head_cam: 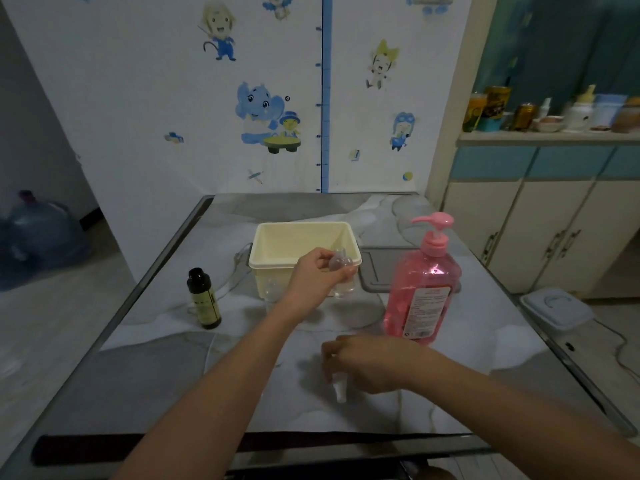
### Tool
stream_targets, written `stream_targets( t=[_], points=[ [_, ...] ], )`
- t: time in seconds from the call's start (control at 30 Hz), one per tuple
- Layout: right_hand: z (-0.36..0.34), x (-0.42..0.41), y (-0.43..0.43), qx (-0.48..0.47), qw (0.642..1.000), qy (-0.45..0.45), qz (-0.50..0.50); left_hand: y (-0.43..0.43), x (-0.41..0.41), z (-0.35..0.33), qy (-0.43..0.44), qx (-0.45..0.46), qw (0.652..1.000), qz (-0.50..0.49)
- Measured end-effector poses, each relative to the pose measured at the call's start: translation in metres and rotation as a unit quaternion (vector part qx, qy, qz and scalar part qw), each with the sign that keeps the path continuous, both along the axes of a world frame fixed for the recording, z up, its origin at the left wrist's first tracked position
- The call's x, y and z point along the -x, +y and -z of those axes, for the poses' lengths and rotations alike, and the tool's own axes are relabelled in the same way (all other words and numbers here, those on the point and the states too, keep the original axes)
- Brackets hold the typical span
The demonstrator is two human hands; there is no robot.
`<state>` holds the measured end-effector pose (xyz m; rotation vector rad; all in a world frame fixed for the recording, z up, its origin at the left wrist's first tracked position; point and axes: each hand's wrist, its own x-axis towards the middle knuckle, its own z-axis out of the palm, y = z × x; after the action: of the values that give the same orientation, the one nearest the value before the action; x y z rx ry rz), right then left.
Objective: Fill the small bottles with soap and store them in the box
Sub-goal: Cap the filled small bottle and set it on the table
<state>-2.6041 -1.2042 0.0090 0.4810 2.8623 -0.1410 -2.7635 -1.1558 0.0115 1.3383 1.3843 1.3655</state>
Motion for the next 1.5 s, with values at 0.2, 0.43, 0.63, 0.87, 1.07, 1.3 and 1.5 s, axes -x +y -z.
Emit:
stream_targets(
  t=[0.2, 0.43, 0.63, 0.87, 1.07, 1.3, 1.5],
  points=[
    [0.004, 0.004, 0.002, 0.018, 1.000, -0.012, 0.007, -0.001, -0.002, 0.001, 0.014, -0.001, 1.000, 0.000],
    [0.005, -0.002, 0.003, 0.022, 0.998, 0.057, 0.007, -0.001, -0.005, -0.004, 0.017, -0.003, 1.000, -0.001],
    [-0.022, -0.022, 0.014, 0.062, 0.966, 0.238, 0.078, -0.004, -0.002, -0.005, 0.027, -0.005, 1.000, 0.002],
    [-0.064, -0.024, 0.028, 0.029, 0.860, 0.490, 0.137, -0.012, -0.008, -0.008, 0.004, -0.032, 0.999, 0.025],
    [-0.087, -0.016, 0.043, 0.026, 0.772, 0.600, 0.208, -0.017, -0.014, -0.014, 0.025, -0.009, 1.000, 0.002],
    [-0.094, -0.012, 0.049, 0.009, 0.749, 0.622, 0.228, -0.015, -0.008, -0.010, 0.073, -0.020, 0.997, -0.010],
    [-0.091, -0.008, 0.051, 0.015, 0.745, 0.624, 0.235, -0.016, -0.008, -0.009, 0.068, -0.028, 0.997, -0.004]
  ],
)
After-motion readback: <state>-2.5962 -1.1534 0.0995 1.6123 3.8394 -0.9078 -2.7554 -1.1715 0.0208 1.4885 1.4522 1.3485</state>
